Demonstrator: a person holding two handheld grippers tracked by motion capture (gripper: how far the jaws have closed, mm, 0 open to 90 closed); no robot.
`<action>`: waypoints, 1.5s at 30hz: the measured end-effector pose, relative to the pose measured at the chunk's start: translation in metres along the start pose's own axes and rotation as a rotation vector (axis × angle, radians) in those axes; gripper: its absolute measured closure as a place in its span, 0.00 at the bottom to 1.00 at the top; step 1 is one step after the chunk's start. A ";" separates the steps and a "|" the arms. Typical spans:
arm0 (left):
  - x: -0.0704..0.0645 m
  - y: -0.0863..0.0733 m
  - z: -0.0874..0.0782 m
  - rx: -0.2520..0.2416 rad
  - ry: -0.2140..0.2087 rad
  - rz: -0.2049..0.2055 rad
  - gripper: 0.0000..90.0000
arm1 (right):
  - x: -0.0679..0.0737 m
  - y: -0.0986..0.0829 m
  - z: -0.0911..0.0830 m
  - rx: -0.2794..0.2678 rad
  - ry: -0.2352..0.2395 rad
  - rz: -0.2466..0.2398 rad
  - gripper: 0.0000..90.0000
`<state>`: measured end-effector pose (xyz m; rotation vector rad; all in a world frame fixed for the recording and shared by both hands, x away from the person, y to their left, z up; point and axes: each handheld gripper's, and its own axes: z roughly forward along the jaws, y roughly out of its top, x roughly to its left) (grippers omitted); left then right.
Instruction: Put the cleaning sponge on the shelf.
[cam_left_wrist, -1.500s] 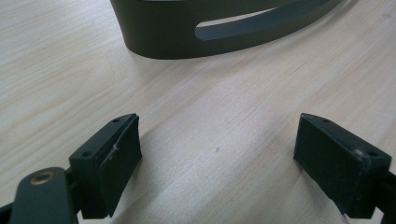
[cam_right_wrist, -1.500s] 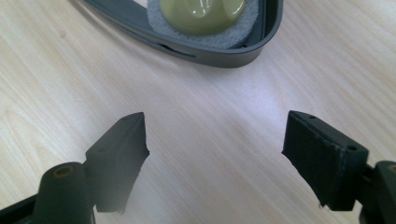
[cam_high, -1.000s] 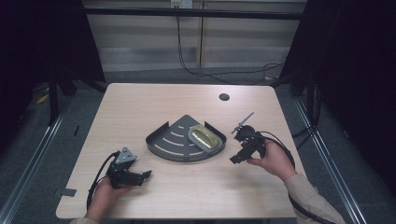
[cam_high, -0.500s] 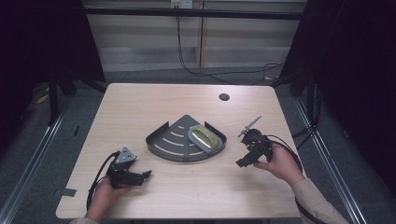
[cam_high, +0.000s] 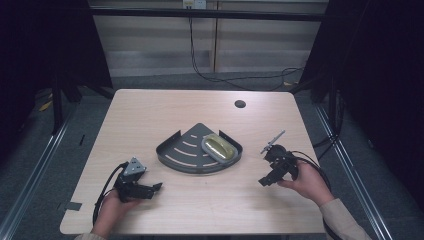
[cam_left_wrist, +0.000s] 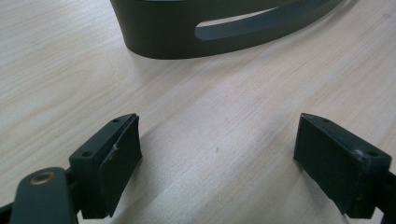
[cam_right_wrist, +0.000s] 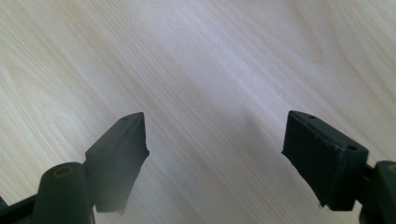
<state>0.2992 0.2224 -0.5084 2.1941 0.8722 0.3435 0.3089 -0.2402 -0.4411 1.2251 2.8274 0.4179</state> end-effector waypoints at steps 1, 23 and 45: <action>0.000 0.000 0.000 0.000 0.000 0.000 0.16 | 0.000 -0.001 0.000 0.001 -0.002 0.000 0.23; 0.000 0.000 0.000 0.000 0.003 0.004 0.16 | -0.004 -0.031 0.010 0.026 -0.029 0.009 0.23; 0.000 0.000 0.000 0.001 0.002 0.003 0.16 | -0.005 -0.041 0.024 0.043 -0.023 0.014 0.20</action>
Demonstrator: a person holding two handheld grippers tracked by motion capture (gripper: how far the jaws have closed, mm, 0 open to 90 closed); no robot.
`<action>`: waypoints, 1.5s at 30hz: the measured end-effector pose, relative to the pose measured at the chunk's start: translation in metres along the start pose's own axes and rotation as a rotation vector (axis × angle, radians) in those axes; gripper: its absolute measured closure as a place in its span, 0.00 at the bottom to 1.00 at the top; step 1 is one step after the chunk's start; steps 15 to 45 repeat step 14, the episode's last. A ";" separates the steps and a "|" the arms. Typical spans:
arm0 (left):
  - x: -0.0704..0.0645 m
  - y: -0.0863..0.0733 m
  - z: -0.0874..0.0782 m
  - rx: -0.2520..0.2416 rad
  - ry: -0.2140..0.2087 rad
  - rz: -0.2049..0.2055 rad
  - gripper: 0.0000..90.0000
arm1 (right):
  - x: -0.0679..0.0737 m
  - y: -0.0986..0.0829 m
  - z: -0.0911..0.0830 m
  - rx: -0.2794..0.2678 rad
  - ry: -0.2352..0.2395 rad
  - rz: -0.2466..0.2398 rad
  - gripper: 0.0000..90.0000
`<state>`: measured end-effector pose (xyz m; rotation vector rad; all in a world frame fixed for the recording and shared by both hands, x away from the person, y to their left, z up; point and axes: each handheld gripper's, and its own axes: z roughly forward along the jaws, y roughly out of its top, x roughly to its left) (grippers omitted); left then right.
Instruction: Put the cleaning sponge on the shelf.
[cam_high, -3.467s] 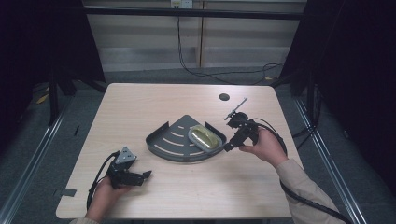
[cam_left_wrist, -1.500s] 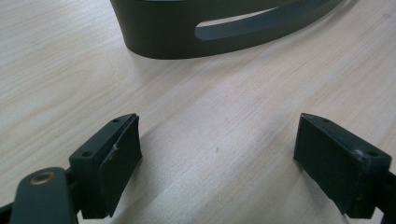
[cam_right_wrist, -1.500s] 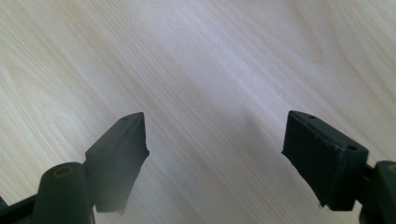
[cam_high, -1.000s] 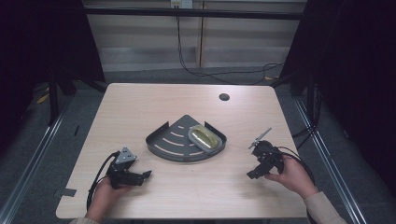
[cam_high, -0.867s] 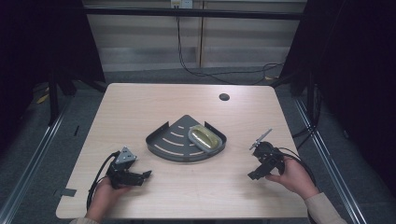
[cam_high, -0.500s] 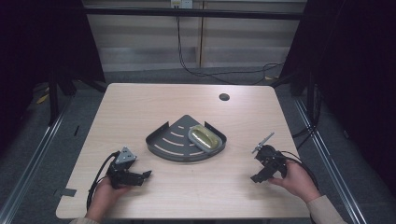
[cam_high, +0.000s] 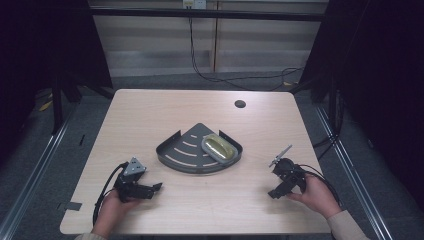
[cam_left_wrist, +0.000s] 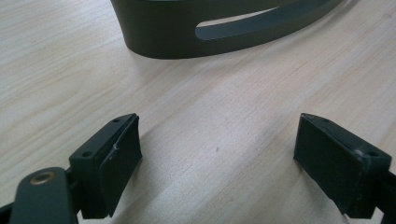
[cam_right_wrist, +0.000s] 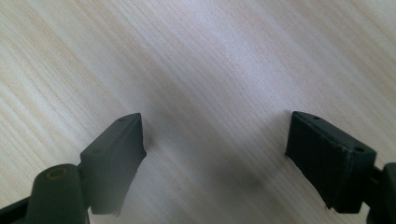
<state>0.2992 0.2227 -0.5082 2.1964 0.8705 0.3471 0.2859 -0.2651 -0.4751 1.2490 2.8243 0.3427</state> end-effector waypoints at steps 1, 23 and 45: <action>0.000 0.000 0.000 -0.001 0.002 0.000 0.16 | 0.000 0.000 0.000 -0.001 0.003 -0.001 0.20; 0.000 0.000 0.000 0.000 -0.001 -0.002 0.16 | 0.003 -0.006 0.003 -0.036 -0.022 -0.041 0.16; 0.000 0.000 0.000 0.000 -0.001 -0.002 0.16 | 0.003 -0.006 0.003 -0.036 -0.022 -0.041 0.16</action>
